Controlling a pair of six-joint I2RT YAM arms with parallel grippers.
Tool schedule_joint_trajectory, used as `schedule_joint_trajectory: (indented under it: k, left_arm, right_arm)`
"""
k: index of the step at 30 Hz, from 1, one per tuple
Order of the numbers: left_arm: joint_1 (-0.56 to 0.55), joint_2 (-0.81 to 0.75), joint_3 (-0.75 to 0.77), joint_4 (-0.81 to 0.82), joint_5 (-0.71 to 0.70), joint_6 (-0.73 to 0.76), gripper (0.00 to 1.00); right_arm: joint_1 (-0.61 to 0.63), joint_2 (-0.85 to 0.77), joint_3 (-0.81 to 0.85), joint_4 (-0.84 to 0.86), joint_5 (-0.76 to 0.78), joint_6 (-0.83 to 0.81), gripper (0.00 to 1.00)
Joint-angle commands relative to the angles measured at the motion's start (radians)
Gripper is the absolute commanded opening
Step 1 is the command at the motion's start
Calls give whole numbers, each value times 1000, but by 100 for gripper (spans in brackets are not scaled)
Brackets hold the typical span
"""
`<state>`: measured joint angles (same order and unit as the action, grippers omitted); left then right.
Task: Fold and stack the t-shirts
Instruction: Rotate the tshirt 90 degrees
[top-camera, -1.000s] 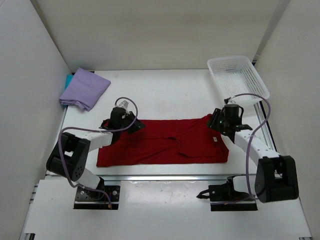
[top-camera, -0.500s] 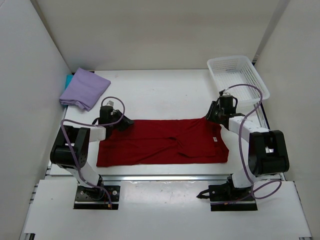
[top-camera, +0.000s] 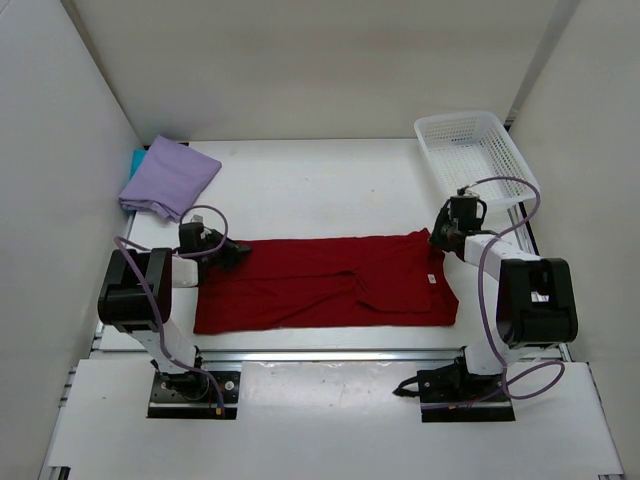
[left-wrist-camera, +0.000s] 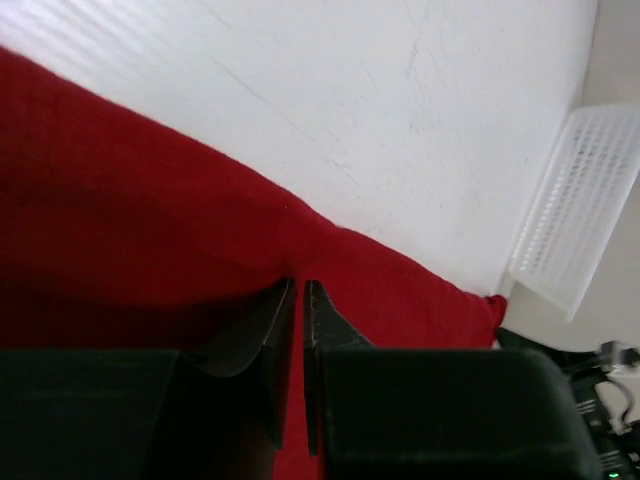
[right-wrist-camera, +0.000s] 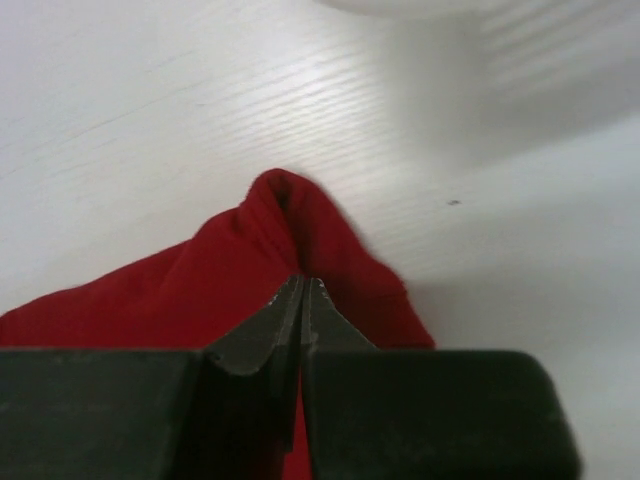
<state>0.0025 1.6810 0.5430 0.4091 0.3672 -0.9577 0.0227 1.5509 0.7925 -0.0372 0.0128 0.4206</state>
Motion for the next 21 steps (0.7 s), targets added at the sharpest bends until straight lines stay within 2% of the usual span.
schedule_joint_trajectory:
  k: [1,3,5,7,9,12,14,17,19,20,21]
  left_arm:
    - [59,2,-47,77,39,-55,20]
    - [65,8,-45,73,45,-47,20]
    - [71,0,-46,63,29,-55,20]
    - [79,-9,-58,80,22,-75,20]
    - [80,-18,-72,108,35,-94,20]
    - [70,-62,-61,105,44,-104,23]
    - [51,-107,-45,88,47,-95,23]
    - [-10,-214,-11,4,-10,-37,27]
    - [-70,-265,12,-55,-63,6,27]
    - [-96,-292,21,-81,-68,31,28]
    - [-137,-314,35,-102,-83,52,28]
  right_arm:
    - [-18,11,-25,98,73,38,0]
    - [-44,38,-12,105,66,56,0]
    - [-35,61,29,37,81,52,0]
    - [-30,81,59,2,99,41,4]
    - [-30,100,62,-3,67,44,11]
    - [-29,30,60,-6,61,43,22]
    - [5,-52,56,-16,126,32,32]
    - [66,-184,37,-30,220,11,43]
    - [104,-235,18,-41,252,12,41]
    - [118,-258,8,-46,243,14,33]
    - [146,-276,-18,-46,221,29,19]
